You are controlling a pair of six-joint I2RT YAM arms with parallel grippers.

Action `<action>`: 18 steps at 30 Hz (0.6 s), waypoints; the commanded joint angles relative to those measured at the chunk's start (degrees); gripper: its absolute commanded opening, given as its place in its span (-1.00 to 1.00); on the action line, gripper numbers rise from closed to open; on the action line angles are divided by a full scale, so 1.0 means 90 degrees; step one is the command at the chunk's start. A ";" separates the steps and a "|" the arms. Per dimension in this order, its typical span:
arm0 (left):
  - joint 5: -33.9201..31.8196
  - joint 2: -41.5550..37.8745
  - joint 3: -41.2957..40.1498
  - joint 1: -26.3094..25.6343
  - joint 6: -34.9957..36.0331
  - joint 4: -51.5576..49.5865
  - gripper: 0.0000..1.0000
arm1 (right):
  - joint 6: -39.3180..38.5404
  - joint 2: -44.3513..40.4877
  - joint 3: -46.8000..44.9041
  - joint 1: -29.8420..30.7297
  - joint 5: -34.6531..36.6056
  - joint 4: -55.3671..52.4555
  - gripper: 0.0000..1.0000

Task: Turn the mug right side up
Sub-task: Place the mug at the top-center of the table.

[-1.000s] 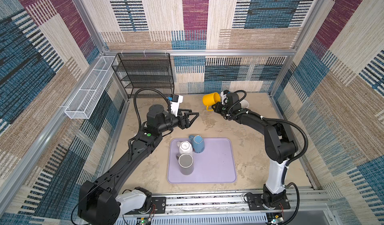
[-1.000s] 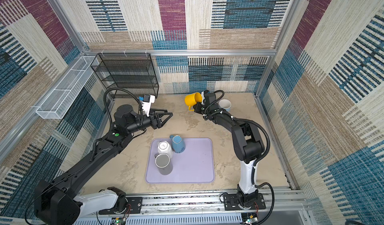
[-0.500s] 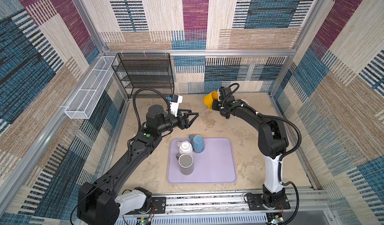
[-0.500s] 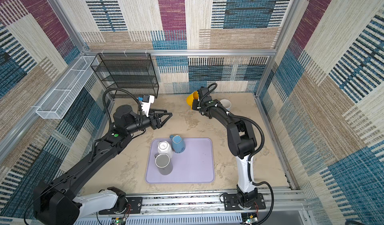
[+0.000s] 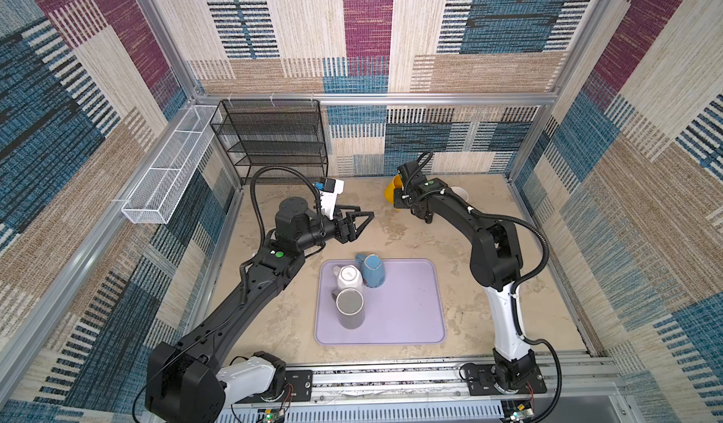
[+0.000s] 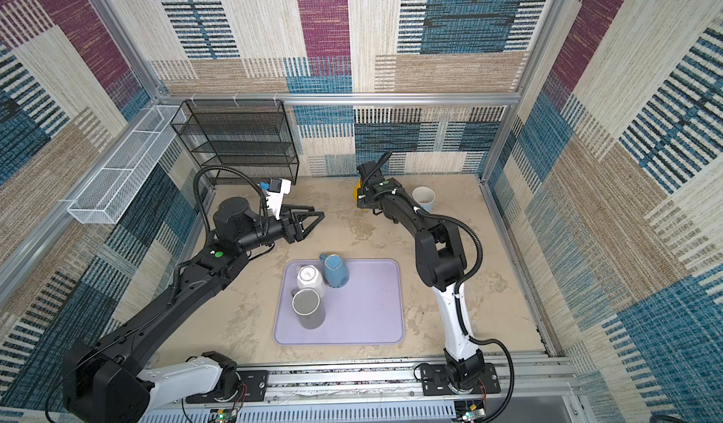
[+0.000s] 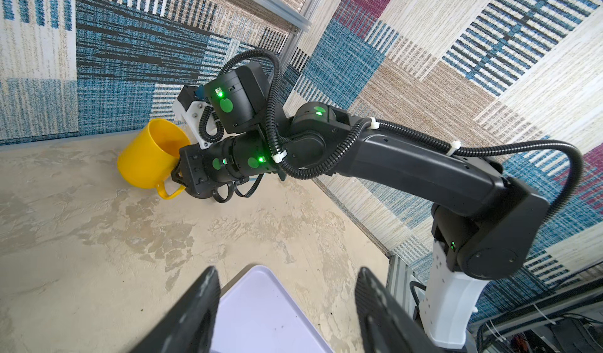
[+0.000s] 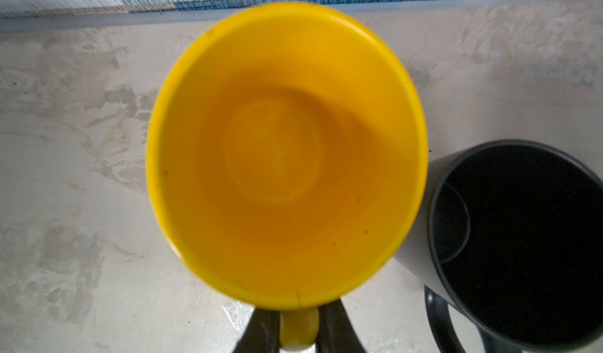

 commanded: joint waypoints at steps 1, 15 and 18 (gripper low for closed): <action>-0.0037 -0.0010 -0.0002 0.0004 0.0042 0.0136 0.33 | -0.0030 0.0107 0.0281 0.0035 0.0435 -0.0175 -1.00; -0.0021 -0.0052 -0.0046 0.0001 0.0006 0.0151 0.33 | -0.0010 0.0256 0.0385 0.0131 0.0549 -0.0505 -1.00; -0.0003 -0.0061 -0.0059 -0.0001 -0.0008 0.0156 0.33 | -0.0003 0.0295 0.0442 0.0167 0.0678 -0.0616 -1.00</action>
